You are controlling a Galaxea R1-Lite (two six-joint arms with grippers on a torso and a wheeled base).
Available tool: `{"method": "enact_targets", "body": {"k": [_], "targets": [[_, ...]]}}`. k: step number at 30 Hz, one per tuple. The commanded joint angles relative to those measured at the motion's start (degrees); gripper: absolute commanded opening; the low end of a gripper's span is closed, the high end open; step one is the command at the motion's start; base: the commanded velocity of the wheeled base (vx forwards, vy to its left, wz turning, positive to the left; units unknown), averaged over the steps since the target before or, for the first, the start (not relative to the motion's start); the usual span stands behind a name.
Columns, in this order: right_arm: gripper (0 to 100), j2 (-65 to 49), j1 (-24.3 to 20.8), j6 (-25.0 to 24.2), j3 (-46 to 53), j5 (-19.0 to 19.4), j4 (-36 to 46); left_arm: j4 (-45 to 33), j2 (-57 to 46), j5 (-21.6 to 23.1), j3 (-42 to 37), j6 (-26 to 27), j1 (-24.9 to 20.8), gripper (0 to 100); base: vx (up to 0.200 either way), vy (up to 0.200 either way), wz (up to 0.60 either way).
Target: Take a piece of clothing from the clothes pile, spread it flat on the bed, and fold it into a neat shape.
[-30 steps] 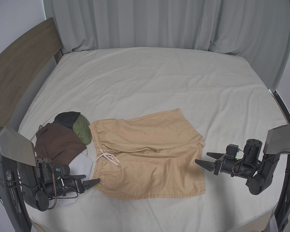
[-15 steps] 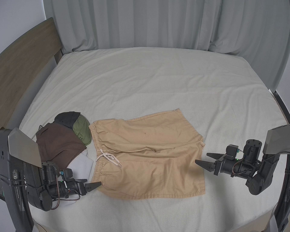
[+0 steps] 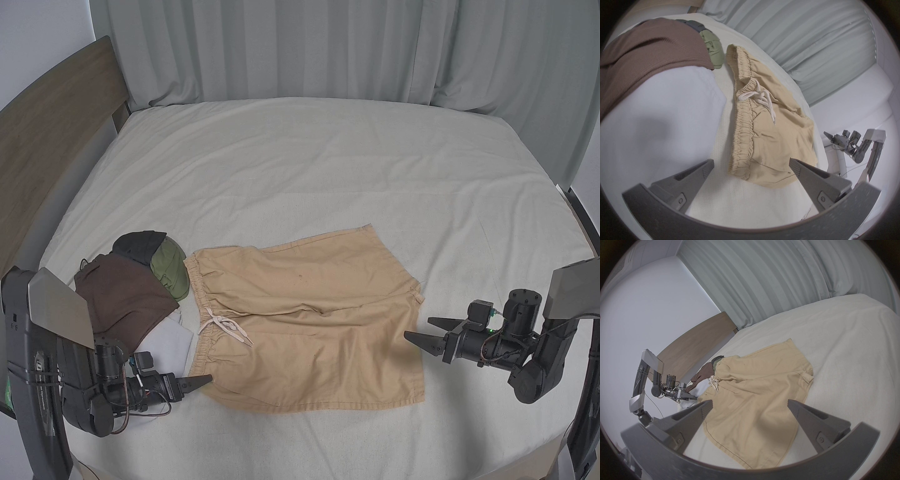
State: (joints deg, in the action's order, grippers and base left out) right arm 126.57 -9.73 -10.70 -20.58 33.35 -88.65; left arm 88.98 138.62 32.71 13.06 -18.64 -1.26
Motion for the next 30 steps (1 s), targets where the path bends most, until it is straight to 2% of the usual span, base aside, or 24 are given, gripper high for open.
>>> {"method": "enact_targets", "body": {"k": [1, 11, 26, 27, 30], "targets": [[100, 0.7, 0.1, 0.0, -0.1, 0.0, 0.0, 0.0, 0.2, 0.0, 0.6, -2.9, -0.4, 100, 0.0, 0.0, 0.0], [100, 0.8, 0.1, 0.1, 0.0, 0.0, 0.0, 0.1, 1.7, 0.0, 2.0, -6.0, -0.5, 100, 0.0, 0.0, 0.0], [100, 0.8, 0.2, 0.1, 0.0, 0.0, 0.0, 0.1, 2.2, -0.2, 2.9, -5.9, -1.5, 100, 0.0, 0.0, 0.0], [100, 0.8, 0.2, 0.1, 0.0, 0.0, 0.0, 0.1, 2.3, -0.2, 3.1, -5.9, -1.5, 0, 0.0, 0.0, 0.0], [100, 0.8, 0.2, 0.1, 0.1, 0.0, -0.1, 0.1, 2.3, -0.2, 3.2, -5.9, -1.6, 0, 0.0, 0.0, 0.0]]}}
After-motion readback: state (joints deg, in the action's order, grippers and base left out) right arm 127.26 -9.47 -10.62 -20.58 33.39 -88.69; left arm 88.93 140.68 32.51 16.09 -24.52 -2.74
